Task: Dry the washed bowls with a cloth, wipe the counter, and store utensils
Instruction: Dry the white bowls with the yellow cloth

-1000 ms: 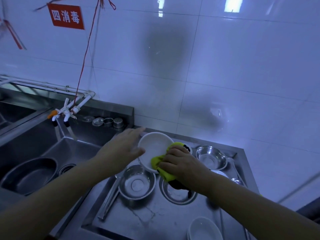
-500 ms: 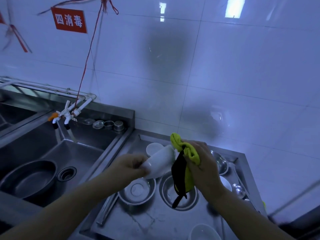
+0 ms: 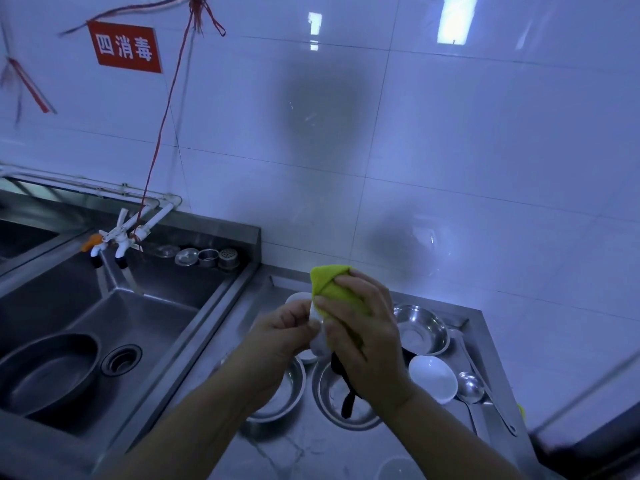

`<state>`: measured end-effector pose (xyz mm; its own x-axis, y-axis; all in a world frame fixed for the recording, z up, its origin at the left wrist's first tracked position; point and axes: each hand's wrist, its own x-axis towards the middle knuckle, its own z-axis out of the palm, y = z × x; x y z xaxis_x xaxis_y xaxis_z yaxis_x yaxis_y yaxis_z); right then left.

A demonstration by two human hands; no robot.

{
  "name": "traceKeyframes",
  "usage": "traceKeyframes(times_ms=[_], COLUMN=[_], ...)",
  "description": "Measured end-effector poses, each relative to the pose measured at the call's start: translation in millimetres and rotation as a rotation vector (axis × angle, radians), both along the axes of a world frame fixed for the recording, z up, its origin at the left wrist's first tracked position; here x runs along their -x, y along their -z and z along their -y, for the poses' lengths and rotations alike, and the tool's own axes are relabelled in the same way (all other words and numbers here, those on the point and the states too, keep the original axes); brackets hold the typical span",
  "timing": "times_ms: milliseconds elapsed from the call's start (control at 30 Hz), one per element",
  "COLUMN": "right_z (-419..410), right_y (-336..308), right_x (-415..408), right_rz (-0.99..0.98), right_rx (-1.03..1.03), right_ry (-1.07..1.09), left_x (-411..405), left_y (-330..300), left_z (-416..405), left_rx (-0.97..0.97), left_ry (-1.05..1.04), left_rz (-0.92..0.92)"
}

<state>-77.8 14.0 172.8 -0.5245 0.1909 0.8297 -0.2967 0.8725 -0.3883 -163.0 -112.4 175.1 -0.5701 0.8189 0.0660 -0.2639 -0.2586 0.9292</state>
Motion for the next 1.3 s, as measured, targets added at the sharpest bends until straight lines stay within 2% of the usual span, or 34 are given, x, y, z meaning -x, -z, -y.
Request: traceKeyframes(times_ms=[167,233,300,333,433,500,567,700,733,800,867,967,1100,1300], right_z=[-24,-33,-29,-25,-6,-1,-5,-20,-23,-24,-23,-13,0,-9], right_y=[-25,-27,-28,-28,-23,-20,-23,-25,-23,-17,-9,-8,-11,3], right_x=[9,8,8,8,10,13,14,11,9,3,1,-1,1,-20], right_rz=[0.136,0.204,0.201,0.154,0.034,0.013,0.020,0.106,0.118,0.145,0.142,0.036,-0.038,-0.031], right_rx=[0.549,0.653,0.575,0.463,-0.053,-0.158,-0.043,0.521,0.611,0.652,0.595,0.372,0.013,-0.192], right_ry=[-0.051,-0.047,0.004,0.035,0.068,0.073,0.054,-0.026,-0.040,-0.013,0.077,0.210,0.169,0.073], left_x=[3,4,7,8,7,8,11,15,14,15,19,22,15,19], left_y=[-5,-9,-8,-8,-8,-7,-5,-1,-1,-4,-6,-13,-15,-18], left_z=[5,6,3,1,-4,-5,-4,0,0,1,1,-1,-7,3], left_rx=[0.026,0.015,0.026,0.040,0.048,0.017,0.012,0.003,-0.020,-0.098,-0.169,-0.194,-0.172,-0.215], left_ry=[-0.054,-0.081,-0.117,-0.130,-0.127,-0.117,-0.108,-0.096,-0.094,-0.112,-0.139,-0.161,-0.173,-0.158], left_rz=[-0.074,-0.081,-0.087,-0.096,-0.116,-0.098,-0.079,-0.016,0.013,0.128,0.227,0.253,0.271,0.341])
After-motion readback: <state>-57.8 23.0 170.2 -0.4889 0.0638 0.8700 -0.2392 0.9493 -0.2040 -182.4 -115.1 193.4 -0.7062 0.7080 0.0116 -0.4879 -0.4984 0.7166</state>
